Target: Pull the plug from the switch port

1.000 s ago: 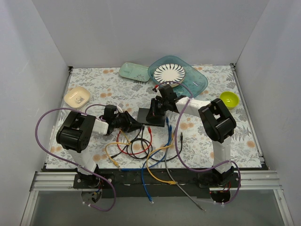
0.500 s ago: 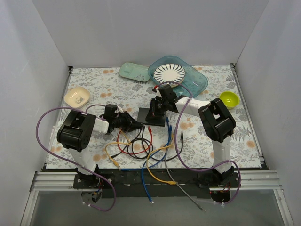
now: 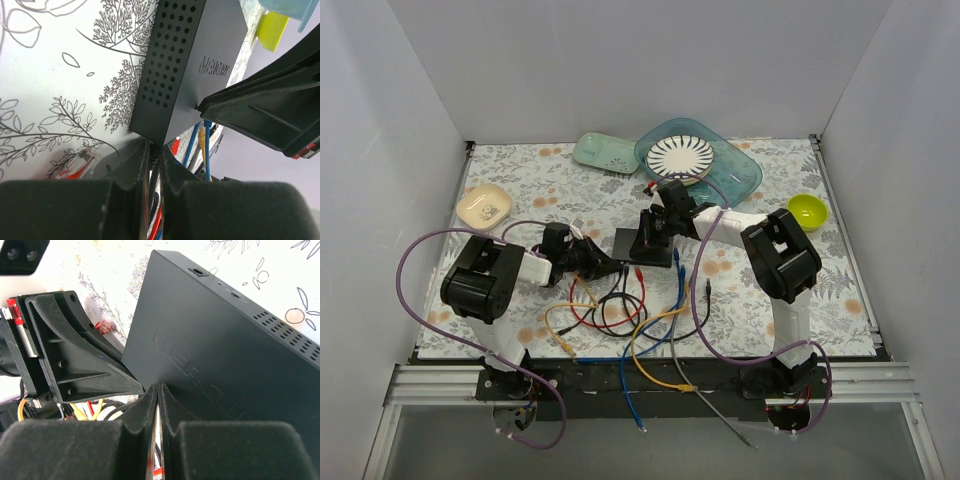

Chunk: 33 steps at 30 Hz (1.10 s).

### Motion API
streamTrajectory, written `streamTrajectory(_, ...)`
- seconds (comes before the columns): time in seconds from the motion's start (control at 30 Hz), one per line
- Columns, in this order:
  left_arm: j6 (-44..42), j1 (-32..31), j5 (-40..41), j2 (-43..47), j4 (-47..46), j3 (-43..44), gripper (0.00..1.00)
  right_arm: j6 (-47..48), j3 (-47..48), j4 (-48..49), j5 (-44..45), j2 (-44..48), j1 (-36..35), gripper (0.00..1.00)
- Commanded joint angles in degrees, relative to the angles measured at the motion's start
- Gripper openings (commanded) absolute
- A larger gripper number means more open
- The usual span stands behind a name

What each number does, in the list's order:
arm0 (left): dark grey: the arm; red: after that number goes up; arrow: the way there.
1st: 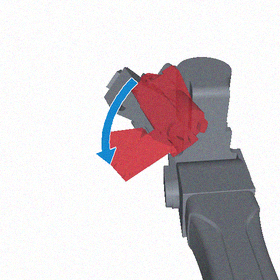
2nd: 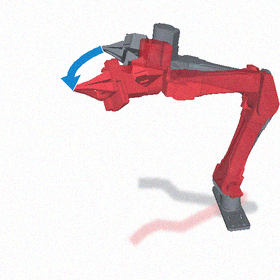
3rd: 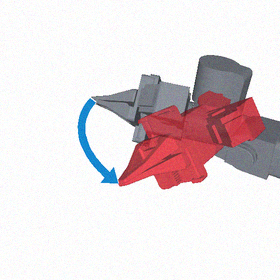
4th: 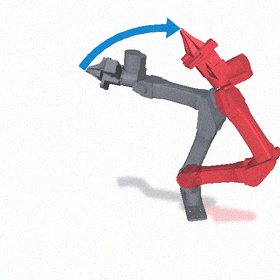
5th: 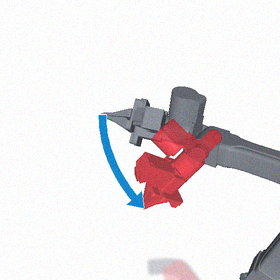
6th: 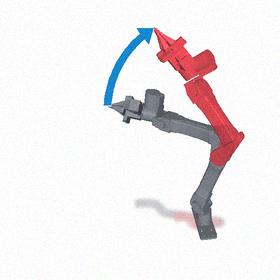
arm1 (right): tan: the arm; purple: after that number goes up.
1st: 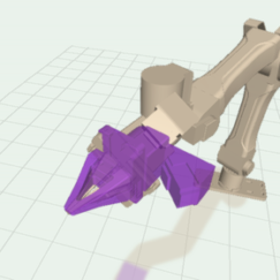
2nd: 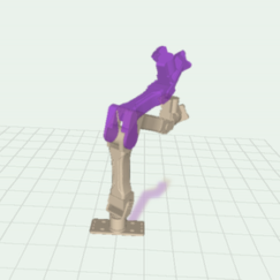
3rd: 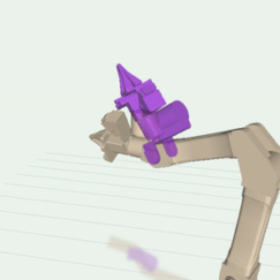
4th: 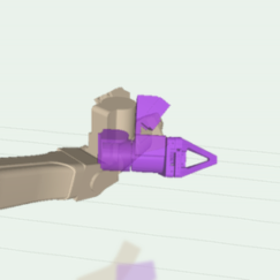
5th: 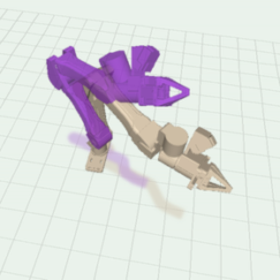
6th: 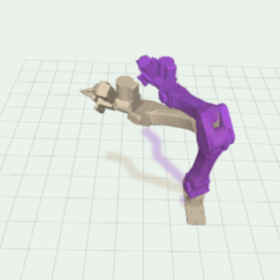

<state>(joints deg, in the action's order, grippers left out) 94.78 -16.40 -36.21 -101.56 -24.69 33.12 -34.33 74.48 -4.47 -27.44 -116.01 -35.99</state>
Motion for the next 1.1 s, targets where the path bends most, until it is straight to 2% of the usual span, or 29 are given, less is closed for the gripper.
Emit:
streamTrajectory(0.0, -3.2, -0.3, 8.4, 0.1, 8.1, -3.8, 0.00, 1.4, -0.8, -1.9, 1.7, -1.3, 0.0, 0.12)
streamTrajectory(0.17, -3.2, -0.3, 7.0, 1.4, 7.9, -4.6, 0.00, 4.4, -1.7, -4.0, 3.5, 3.0, -1.4, 0.14)
streamTrajectory(0.43, -5.2, -0.2, 7.1, 5.7, 11.8, -4.6, 0.00, 3.1, -10.4, -1.1, 3.4, 7.5, -2.7, 0.15)
streamTrajectory(0.57, -5.0, 1.1, 11.3, 14.3, 18.9, -4.2, 0.00, 2.7, -10.6, -0.7, 3.5, 7.2, -2.7, 0.14)
streamTrajectory(0.67, -4.4, 5.8, 13.9, 23.0, 23.1, -3.6, 0.00, 2.7, -10.2, -0.5, 3.4, 7.3, -2.7, 0.14)
streamTrajectory(0.73, -5.5, 9.9, 17.5, 26.6, 30.6, -0.4, 0.00, 2.8, -10.1, -0.7, 3.4, 7.5, -2.7, 0.14)
streamTrajectory(0.77, -6.1, 10.9, 19.4, 26.7, 36.5, 1.1, 0.00, 2.9, -9.7, -0.7, 3.4, 7.5, -2.6, 0.14)
streamTrajectory(0.83, -6.7, 12.3, 25.3, 26.6, 40.1, 3.8, 0.00, 3.3, -9.5, -1.4, 3.4, 8.0, -2.7, 0.14)
streamTrajectory(0.93, -6.1, 15.2, 27.6, 24.2, 43.7, 4.2, 0.02, 4.4, -9.0, -2.8, 3.8, 8.5, -2.7, 0.14)
streamTrajectory(1.03, -5.9, 19.1, 24.2, 21.2, 43.4, 4.3, 0.53, 5.1, -8.2, -3.8, 4.2, 9.1, -2.7, 0.15)
streamTrajectory(1.07, -5.8, 19.2, 23.6, 21.1, 43.1, 5.1, 0.61, 5.3, -8.0, -4.2, 4.3, 9.3, -2.7, 0.15)
